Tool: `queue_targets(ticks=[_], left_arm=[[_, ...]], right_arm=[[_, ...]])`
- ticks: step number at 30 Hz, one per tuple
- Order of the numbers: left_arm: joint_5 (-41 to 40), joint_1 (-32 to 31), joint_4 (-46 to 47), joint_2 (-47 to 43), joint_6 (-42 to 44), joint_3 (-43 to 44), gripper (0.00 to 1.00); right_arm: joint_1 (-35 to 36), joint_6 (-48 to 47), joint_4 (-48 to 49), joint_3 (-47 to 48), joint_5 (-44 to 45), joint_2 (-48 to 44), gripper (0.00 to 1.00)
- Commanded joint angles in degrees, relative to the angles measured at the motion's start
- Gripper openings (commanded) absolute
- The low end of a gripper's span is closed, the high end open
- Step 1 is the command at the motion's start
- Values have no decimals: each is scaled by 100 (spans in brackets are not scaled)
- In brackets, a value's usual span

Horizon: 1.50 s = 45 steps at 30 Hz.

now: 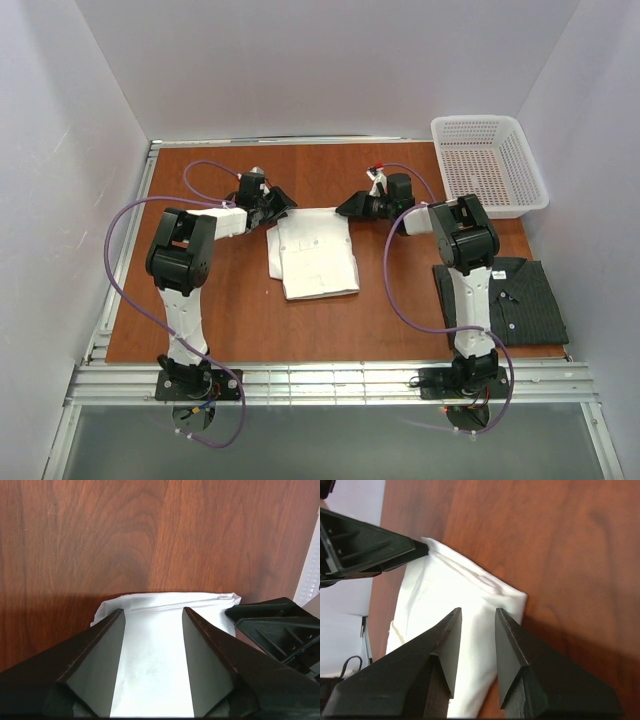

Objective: Fold and stack the long sleeve shirts
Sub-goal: Fold the shirt

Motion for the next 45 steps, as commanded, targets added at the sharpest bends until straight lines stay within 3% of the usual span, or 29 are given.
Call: queue_targets(ticks=[1, 9, 12, 17, 23, 35, 41, 45], left_arm=[[-254, 127, -242, -178, 218, -106, 46], [-254, -180, -540, -1856, 341, -719, 71], [-271, -514, -715, -2655, 114, -1385, 72], [-421, -1260, -699, -3325, -204, -2345, 63], [-446, -1306, -313, -3053, -608, -3313, 53], [-404, -1516, -1261, -4134, -467, -3068, 53], [-412, -2140, -1244, -3977, -749, -3278, 50], [-578, -2141, -1253, -3756, -810, -3463, 45]], right_arm=[[-200, -146, -41, -318, 182, -502, 26], [-51, -260, -102, -1765, -81, -2381, 26], [212, -199, -93, -2242, -204, -2840, 27], [687, -251, -23, -3130, 68, -3105, 26], [714, -286, 566, -3850, 121, -2579, 25], [714, -752, -128, -4625, -72, -4264, 24], [986, -752, -155, -4792, -29, -4152, 24], [1057, -857, -94, -4976, 199, -3783, 23]])
